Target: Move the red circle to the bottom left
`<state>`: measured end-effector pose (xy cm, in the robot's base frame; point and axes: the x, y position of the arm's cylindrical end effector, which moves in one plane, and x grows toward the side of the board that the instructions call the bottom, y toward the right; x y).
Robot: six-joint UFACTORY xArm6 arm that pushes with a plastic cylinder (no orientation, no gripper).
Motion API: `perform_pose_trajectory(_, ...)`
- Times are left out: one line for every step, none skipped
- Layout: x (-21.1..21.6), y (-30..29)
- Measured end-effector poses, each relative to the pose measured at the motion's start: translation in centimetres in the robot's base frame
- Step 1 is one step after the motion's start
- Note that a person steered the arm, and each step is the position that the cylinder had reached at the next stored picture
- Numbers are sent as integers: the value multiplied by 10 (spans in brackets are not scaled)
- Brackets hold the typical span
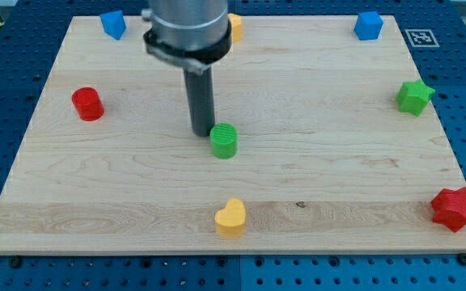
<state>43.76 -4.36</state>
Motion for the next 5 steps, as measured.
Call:
perform_pose_trajectory(-56,-19)
perform_pose_trajectory(-63,-71)
perform_pose_trajectory(-63,-141)
perform_pose_trajectory(-63,-160)
perform_pose_trajectory(-53,-156)
